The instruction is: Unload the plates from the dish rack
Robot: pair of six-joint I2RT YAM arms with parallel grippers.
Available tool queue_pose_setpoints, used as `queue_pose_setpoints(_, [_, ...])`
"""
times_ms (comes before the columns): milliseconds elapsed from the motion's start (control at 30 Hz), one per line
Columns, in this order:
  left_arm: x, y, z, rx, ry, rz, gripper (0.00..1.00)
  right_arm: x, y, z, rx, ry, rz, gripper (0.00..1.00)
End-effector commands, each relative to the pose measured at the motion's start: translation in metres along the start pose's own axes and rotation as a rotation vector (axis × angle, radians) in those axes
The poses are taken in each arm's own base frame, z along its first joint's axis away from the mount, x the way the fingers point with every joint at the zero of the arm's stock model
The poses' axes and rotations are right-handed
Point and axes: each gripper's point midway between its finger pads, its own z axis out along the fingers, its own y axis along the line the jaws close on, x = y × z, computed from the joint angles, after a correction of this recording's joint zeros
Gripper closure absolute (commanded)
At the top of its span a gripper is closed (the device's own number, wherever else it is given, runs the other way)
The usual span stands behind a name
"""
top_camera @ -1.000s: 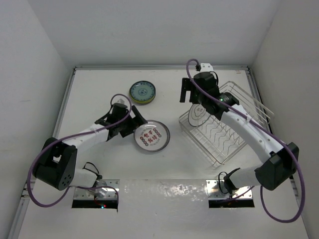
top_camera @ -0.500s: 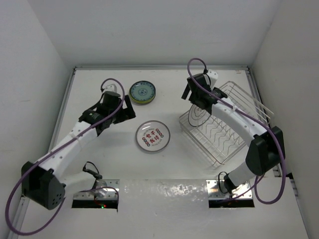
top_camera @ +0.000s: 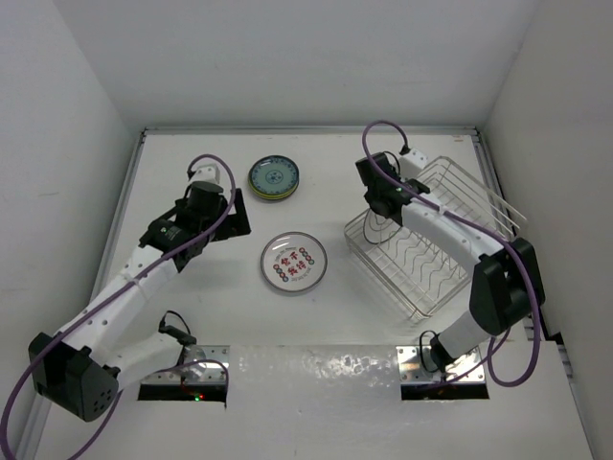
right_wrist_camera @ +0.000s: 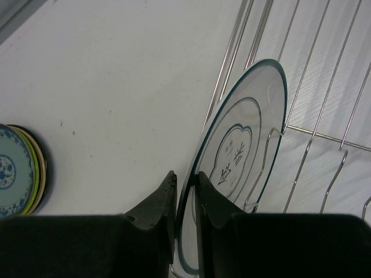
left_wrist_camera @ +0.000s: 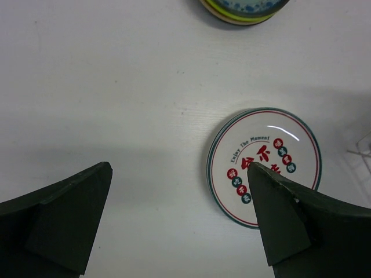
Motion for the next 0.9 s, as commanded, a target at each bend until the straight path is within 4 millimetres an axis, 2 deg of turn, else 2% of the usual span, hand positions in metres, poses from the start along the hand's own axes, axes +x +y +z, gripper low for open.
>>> queue_pose_setpoints(0, [0.003, -0.002, 0.002, 0.010, 0.004, 0.027, 0.00, -0.018, -0.004, -0.003, 0.025, -0.075, 0.074, 0.86])
queue_pose_setpoints(167, [-0.002, -0.005, -0.001, 0.027, -0.008, 0.028, 0.00, -0.036, -0.003, -0.014, 0.016, -0.120, 0.111, 0.99])
queue_pose_setpoints(400, [-0.018, -0.012, -0.017, 0.064, -0.046, -0.007, 0.00, -0.080, 0.010, -0.044, -0.040, -0.187, 0.058, 1.00])
queue_pose_setpoints(567, [-0.044, -0.020, -0.039, 0.101, -0.116, -0.083, 0.00, -0.113, 0.019, -0.084, -0.141, -0.253, 0.025, 1.00])
queue_pose_setpoints(600, [-0.055, -0.023, -0.048, 0.120, -0.148, -0.108, 0.00, -0.118, 0.023, -0.092, -0.170, -0.268, -0.035, 1.00])
queue_pose_setpoints(667, [-0.067, -0.030, -0.060, 0.158, -0.175, -0.169, 0.00, -0.130, 0.044, -0.113, -0.290, -0.286, -0.072, 1.00])
queue_pose_setpoints(700, [-0.080, -0.037, -0.071, 0.200, -0.214, -0.202, 0.00, -0.130, 0.053, -0.121, -0.336, -0.299, -0.197, 1.00])
queue_pose_setpoints(733, [-0.086, -0.043, -0.077, 0.236, -0.229, -0.223, 0.00, -0.141, 0.068, -0.136, -0.398, -0.320, -0.251, 1.00])
queue_pose_setpoints(767, [-0.091, -0.054, -0.085, 0.298, -0.230, -0.265, 0.00, -0.132, 0.082, -0.138, -0.435, -0.301, -0.343, 1.00])
queue_pose_setpoints(833, [-0.108, -0.067, -0.103, 0.387, -0.265, -0.354, 0.00, -0.113, 0.109, -0.163, -0.546, -0.310, -0.677, 1.00])
queue_pose_setpoints(867, [-0.112, -0.076, -0.112, 0.443, -0.264, -0.374, 0.00, -0.090, 0.122, -0.173, -0.585, -0.330, -0.929, 1.00])
